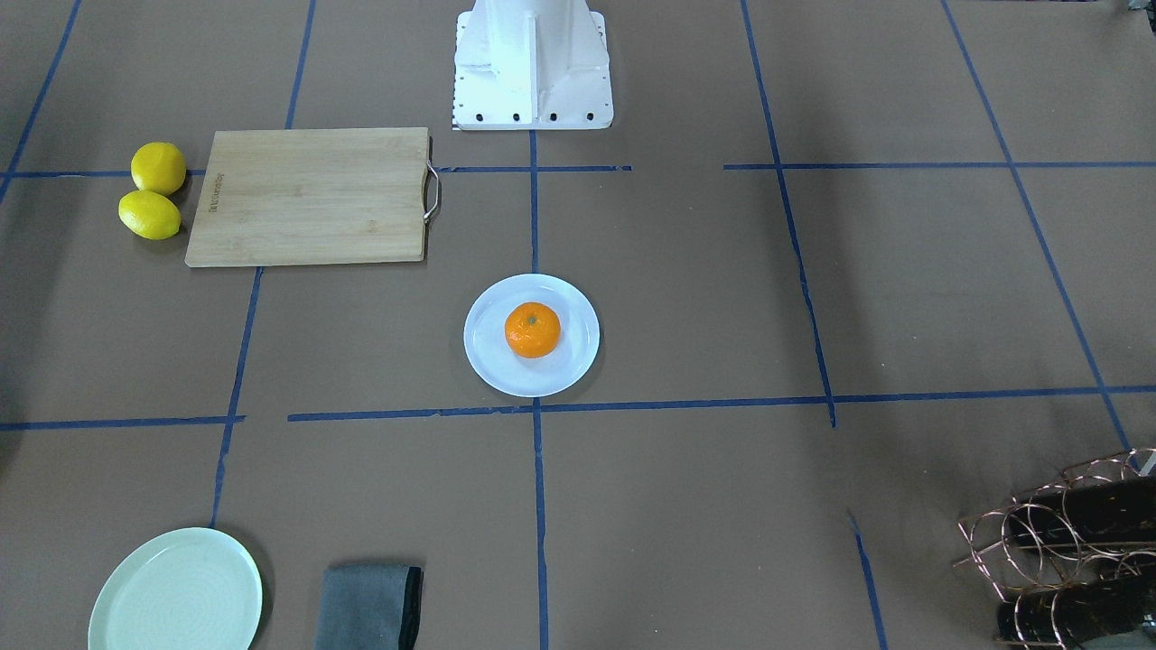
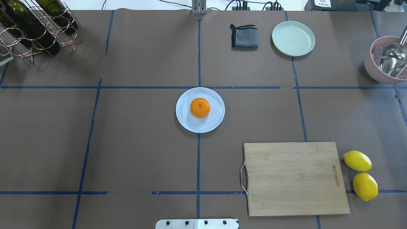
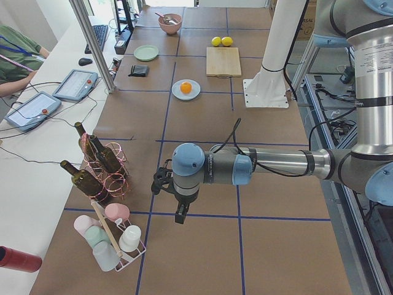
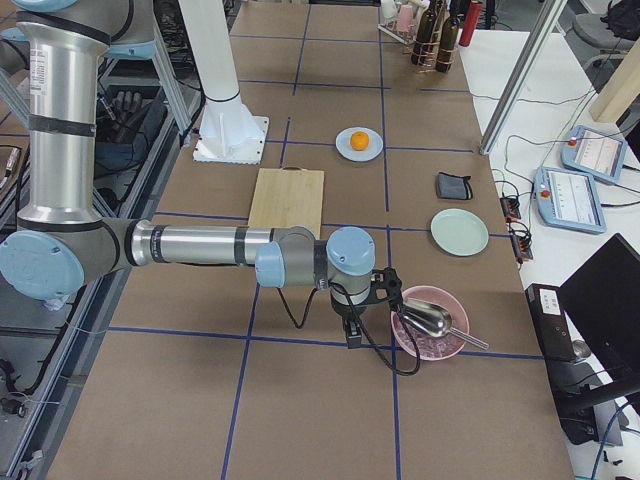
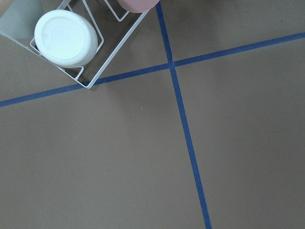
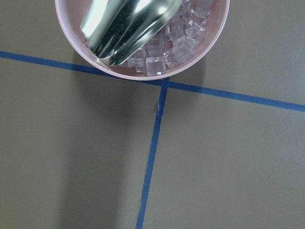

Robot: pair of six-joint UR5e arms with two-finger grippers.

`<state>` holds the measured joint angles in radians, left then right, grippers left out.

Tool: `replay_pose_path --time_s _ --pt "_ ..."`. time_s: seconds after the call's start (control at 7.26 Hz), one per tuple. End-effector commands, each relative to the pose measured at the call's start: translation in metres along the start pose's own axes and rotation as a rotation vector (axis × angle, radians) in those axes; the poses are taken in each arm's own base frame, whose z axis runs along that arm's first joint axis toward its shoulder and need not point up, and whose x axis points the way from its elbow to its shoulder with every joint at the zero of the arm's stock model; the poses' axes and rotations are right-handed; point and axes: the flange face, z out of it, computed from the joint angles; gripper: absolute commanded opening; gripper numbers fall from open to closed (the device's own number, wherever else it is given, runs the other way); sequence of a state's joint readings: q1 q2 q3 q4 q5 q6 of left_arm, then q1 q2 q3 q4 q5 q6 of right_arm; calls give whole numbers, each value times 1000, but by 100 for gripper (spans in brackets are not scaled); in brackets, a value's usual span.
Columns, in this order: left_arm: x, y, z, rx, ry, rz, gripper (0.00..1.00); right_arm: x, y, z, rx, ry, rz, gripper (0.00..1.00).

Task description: Pick orange to plate

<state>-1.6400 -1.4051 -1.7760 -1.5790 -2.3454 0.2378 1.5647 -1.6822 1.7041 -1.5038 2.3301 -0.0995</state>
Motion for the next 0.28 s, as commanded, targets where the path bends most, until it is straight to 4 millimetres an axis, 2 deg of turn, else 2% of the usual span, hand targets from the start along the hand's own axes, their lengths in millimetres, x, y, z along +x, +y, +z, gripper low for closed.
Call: replay_pose_path --time_s 0.0,0.14 --pt "-1 0 0 0 0 -2 100 0 0 0 1 0 -1 100" --pt "0 1 -1 1 0 -1 100 0 0 0 1 0 -1 100"
